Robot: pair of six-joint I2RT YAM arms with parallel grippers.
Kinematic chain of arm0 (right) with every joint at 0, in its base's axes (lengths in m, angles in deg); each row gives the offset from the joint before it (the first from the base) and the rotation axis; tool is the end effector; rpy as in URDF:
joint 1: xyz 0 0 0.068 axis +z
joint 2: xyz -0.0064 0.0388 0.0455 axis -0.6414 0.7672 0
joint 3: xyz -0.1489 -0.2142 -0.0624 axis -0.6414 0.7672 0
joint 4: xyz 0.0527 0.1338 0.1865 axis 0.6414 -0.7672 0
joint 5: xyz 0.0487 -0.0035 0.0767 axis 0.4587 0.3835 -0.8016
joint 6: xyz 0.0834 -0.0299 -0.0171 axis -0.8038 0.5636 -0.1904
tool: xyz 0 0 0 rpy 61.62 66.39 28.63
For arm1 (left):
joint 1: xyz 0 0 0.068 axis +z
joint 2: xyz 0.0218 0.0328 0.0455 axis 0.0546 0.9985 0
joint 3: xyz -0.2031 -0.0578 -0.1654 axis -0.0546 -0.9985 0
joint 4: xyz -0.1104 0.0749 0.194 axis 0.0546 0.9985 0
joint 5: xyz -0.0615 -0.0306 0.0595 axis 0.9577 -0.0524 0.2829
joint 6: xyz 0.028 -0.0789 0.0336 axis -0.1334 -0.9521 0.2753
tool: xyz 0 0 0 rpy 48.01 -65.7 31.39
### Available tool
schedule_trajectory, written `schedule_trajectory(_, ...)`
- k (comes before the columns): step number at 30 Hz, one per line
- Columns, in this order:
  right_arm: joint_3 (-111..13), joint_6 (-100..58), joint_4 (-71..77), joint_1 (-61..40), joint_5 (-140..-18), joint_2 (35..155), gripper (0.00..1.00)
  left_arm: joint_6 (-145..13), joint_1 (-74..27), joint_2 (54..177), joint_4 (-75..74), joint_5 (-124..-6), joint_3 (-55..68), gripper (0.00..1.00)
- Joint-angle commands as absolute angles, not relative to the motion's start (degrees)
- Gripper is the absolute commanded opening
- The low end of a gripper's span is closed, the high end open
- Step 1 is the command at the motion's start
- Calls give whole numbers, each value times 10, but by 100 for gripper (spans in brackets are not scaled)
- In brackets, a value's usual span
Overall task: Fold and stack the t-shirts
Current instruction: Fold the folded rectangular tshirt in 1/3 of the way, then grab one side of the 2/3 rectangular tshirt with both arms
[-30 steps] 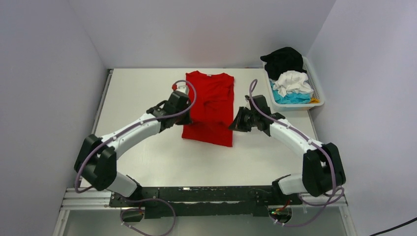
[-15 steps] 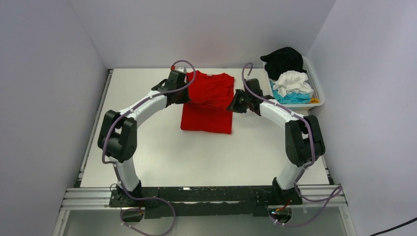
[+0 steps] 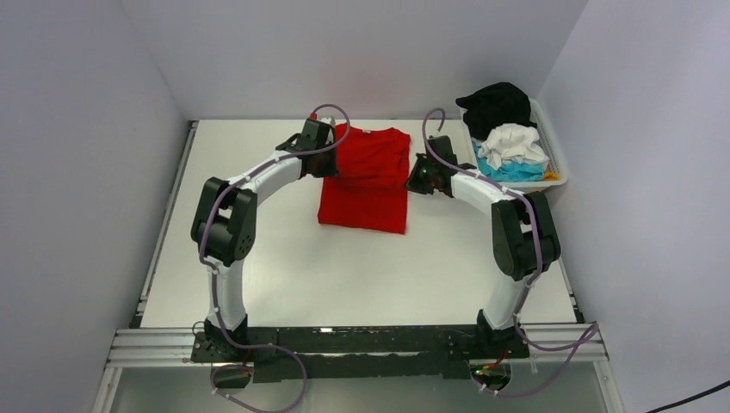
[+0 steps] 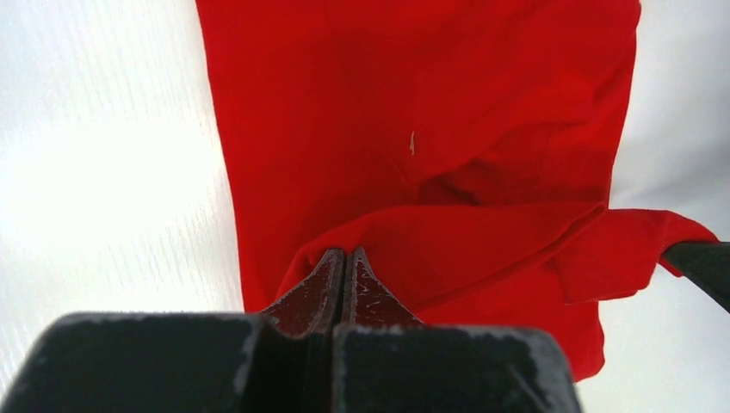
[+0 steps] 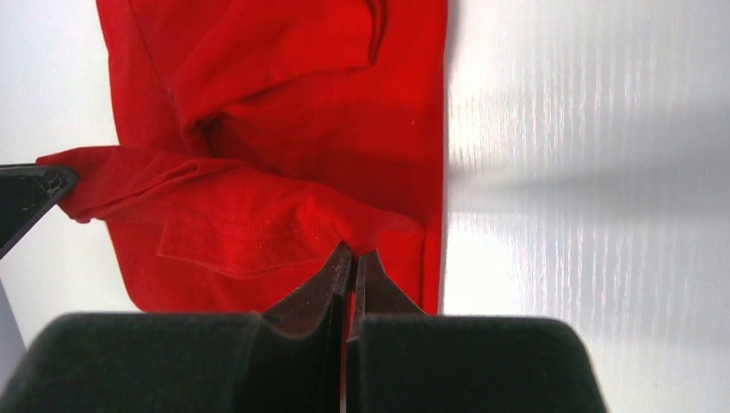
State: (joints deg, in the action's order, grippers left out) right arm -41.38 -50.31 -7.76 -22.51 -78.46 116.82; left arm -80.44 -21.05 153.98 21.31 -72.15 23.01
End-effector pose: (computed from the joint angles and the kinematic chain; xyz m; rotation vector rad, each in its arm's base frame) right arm 0.3751 0.1278 0.1792 0.3394 2.4319 0.5755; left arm 0.4152 -0.1883 0.1979 -0.0306 2.4162 -0.4388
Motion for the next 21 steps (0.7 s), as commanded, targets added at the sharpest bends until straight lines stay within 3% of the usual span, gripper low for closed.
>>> schedule_trajectory(1,-455,-504,-54,-235,-773,1204,0,-790,-200,1559,207,-722,281,0)
schedule_trajectory(3,-472,-502,-54,-239,-775,1221,5,-791,-196,1567,217,-731,295,7)
schedule_trajectory(5,-494,-496,-63,-244,-779,1236,13,-794,-190,1569,226,-730,308,30)
schedule_trajectory(6,-504,-490,-64,-245,-782,1239,22,-794,-187,1564,229,-727,312,36)
schedule_trajectory(7,-514,-484,-68,-247,-785,1240,40,-794,-185,1557,229,-726,310,51)
schedule_trajectory(9,-527,-472,-77,-248,-787,1232,76,-793,-184,1531,227,-731,295,93)
schedule_trajectory(10,-523,-470,-71,-247,-786,1223,88,-793,-184,1513,219,-731,280,99)
schedule_trajectory(11,-509,-467,-62,-247,-790,1209,98,-795,-184,1492,213,-731,259,99)
schedule_trajectory(12,-495,-465,-55,-247,-789,1194,100,-798,-184,1476,209,-745,238,100)
schedule_trajectory(21,-348,-451,-36,-212,-837,1099,100,-852,-184,1347,132,-695,-6,99)
